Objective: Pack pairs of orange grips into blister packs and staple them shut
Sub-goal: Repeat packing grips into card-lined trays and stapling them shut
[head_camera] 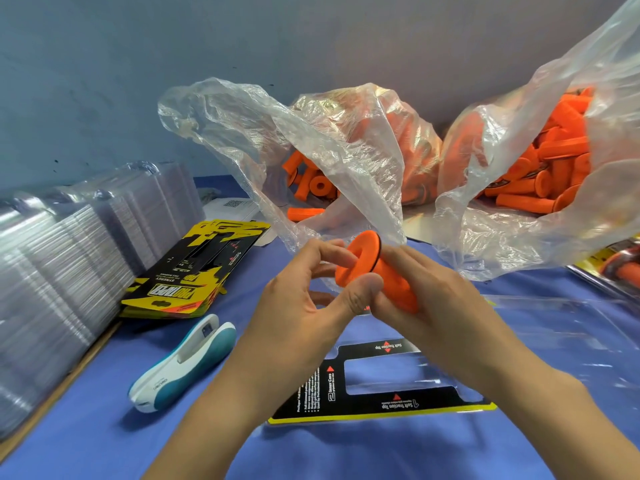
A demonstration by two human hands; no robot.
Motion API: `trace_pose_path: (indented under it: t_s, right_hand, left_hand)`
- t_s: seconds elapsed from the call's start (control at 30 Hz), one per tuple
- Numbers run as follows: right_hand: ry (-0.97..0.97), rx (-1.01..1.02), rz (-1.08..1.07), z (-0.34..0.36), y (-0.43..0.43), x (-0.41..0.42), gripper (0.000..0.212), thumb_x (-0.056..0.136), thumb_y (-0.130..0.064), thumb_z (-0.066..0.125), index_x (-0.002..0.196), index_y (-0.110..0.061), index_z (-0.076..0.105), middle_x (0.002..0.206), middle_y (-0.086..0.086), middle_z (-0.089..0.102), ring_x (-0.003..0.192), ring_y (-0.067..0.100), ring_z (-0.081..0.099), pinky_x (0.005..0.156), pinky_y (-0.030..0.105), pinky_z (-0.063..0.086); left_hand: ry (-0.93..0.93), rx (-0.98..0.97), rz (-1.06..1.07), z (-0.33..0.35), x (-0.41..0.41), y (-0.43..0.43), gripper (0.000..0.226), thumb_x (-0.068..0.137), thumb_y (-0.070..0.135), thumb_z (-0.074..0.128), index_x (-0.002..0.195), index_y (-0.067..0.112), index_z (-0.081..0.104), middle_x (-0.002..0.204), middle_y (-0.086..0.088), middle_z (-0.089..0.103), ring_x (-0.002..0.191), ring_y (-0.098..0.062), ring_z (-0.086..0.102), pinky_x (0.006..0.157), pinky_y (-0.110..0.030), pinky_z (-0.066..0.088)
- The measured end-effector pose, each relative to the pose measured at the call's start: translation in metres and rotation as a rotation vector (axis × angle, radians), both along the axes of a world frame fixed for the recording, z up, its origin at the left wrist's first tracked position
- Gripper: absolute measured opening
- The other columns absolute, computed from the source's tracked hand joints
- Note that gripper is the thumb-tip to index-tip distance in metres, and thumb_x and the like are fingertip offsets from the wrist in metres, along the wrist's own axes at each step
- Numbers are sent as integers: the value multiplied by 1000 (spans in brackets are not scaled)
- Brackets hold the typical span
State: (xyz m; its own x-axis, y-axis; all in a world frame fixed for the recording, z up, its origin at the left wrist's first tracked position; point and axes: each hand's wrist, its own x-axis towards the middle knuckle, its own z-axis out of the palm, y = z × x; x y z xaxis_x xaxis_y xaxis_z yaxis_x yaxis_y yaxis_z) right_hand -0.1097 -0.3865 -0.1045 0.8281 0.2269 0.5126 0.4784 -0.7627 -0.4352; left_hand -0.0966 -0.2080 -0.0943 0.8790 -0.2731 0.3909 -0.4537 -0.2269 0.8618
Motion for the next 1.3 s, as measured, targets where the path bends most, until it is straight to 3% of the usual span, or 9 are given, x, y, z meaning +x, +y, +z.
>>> trace_pose_path:
  t_s: [0.1,0.2,0.37,0.5,0.6,0.67,0.77,1.03,1.3]
  right_hand:
    - [-171,-225,-126,4,-1,-2,50,94,-43,49,142,-31,50,97,-5,57,70,24,58,48,34,43]
    - [-337,-330,-201,7,-3,2,49,92,-36,58,140,-24,55,98,-1,63,70,25,62,52,28,35]
    - [-417,-373,-166,1,-1,7,52,92,-31,67,141,-23,54,100,3,64,77,27,63,60,37,48]
    - [-338,-356,-125,0,2,6,56,90,-40,68,142,-25,52,105,1,65,85,26,64,67,39,49]
    - [-206,-239,-74,3,-9,5,59,96,-56,48,147,-28,43,117,-5,61,99,20,60,84,36,44]
    - [-171,-71,-108,0,-21,6,49,102,-49,39,146,-28,43,119,-8,60,105,16,58,89,37,43]
    - [-140,88,-240,-13,-38,7,39,104,-25,42,142,-25,48,117,-5,62,105,22,59,91,46,45]
    - [27,-23,-297,-34,-40,-2,38,100,-12,44,136,-20,56,115,5,65,98,33,61,83,46,48]
    - [188,-278,-258,-39,-37,-5,53,99,-10,40,146,-35,36,129,-13,58,114,18,55,97,34,36]
  left_hand:
    - [-85,93,136,0,-2,-3,23,82,56,64,99,40,63,106,30,61,100,4,60,81,-8,44]
    - [-131,145,216,0,-4,-7,15,86,47,62,99,40,63,101,26,57,96,2,56,77,-8,41]
    - [-143,128,341,-4,-8,-13,14,87,50,60,87,36,62,87,16,62,86,3,58,68,-10,42]
    - [-183,157,418,-8,-5,-9,19,90,48,61,78,33,60,78,14,63,78,3,60,65,-7,42]
    - [-37,133,431,-9,7,3,24,86,50,61,77,28,63,69,13,66,63,-2,64,64,-22,50]
    - [97,99,430,-12,17,11,25,84,46,62,77,22,65,63,7,68,54,-12,66,66,-37,55]
    - [248,81,403,-20,27,14,29,90,35,64,73,12,67,58,-3,67,45,-15,62,60,-36,58]
    - [278,278,393,-39,25,-4,40,87,39,65,59,11,64,51,-4,65,39,-14,58,67,-37,55]
    - [306,403,403,-40,27,-6,41,89,36,61,61,6,64,51,-4,66,37,-10,56,57,-25,47]
